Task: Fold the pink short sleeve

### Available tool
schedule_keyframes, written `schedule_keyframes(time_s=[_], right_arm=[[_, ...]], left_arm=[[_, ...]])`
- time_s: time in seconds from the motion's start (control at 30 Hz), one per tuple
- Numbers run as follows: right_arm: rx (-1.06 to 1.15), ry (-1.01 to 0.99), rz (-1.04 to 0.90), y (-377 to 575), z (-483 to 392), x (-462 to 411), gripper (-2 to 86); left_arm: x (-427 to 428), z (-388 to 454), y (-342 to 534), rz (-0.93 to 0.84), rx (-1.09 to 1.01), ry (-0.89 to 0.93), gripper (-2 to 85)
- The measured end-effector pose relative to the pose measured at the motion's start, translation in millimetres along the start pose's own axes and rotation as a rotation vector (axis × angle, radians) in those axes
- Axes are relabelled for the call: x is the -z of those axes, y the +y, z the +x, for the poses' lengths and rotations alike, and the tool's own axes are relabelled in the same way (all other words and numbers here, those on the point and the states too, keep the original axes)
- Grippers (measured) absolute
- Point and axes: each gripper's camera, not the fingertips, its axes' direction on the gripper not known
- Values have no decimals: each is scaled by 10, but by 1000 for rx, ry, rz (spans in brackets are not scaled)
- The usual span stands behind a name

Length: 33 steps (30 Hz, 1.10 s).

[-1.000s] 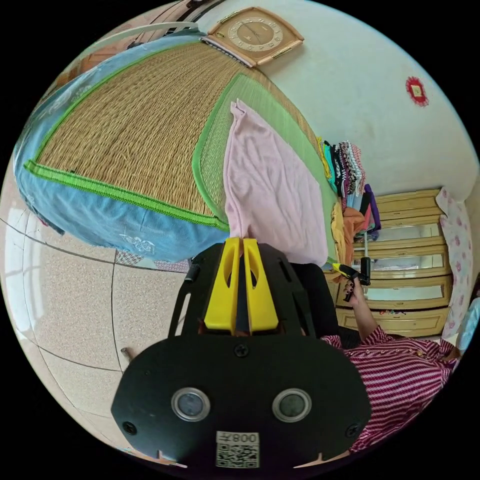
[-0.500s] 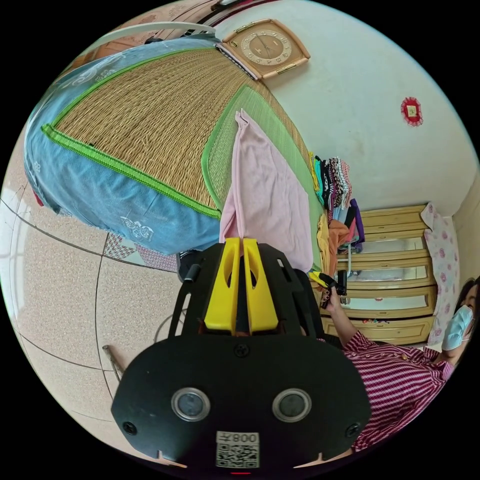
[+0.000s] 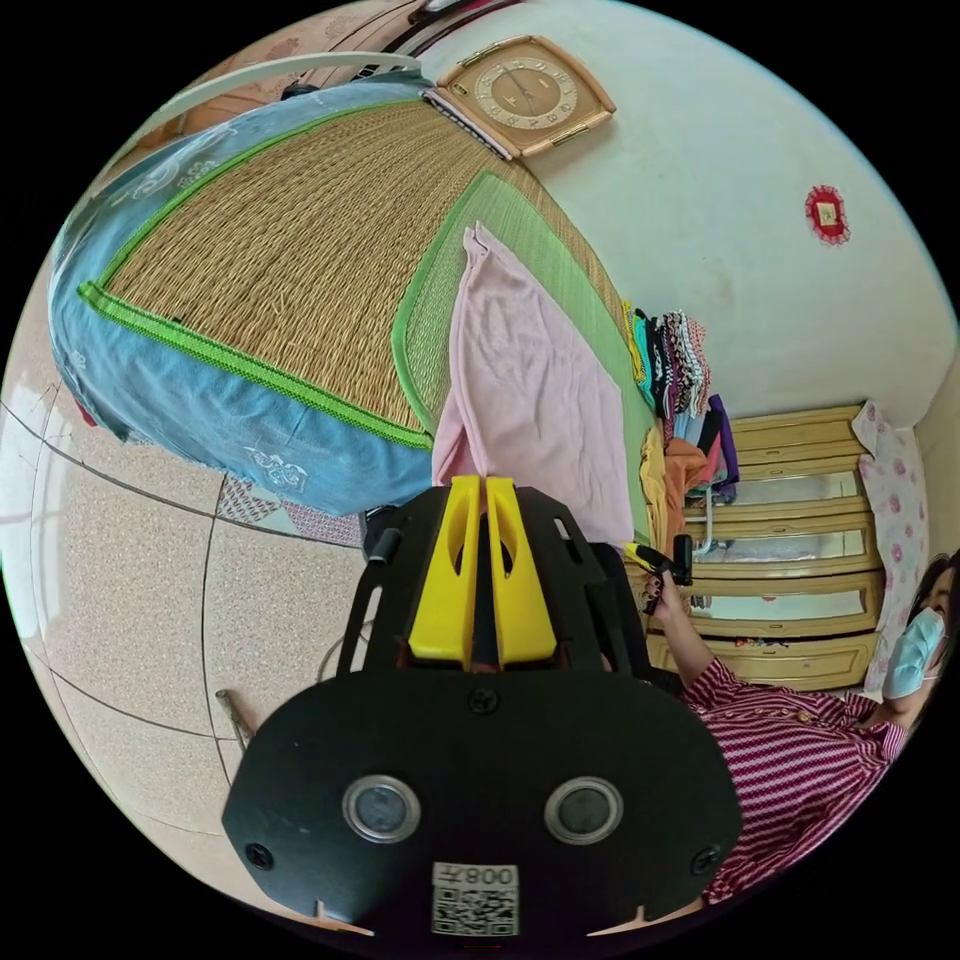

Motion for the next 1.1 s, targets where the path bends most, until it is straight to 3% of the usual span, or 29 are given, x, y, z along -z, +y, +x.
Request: schedule_keyframes(time_s=[0.2,0.37,0.57,0.7,0.97,1.1], right_arm=[[88,-96,-7,225,-432,494,15],[35,-100,-36,340,-353,504,12],[10,-132,-39,482,-367,470,14],[9,-149,-13,542,-412,542,14],[25,-158,-6,472,-494,620,15],[29,-171,-9,444,-501,643,16]], left_arm=[[-157,-96,67,25,-14,13,7],[-456,-329,210,41,59,55,7],[-734,-331,335,55,54,-87,8],[-1120,340,320,35,-197,-247,12],[-3123,2251,630,-261,-847,0,73],[-4088,2937,961,-394,-1112,-62,91]])
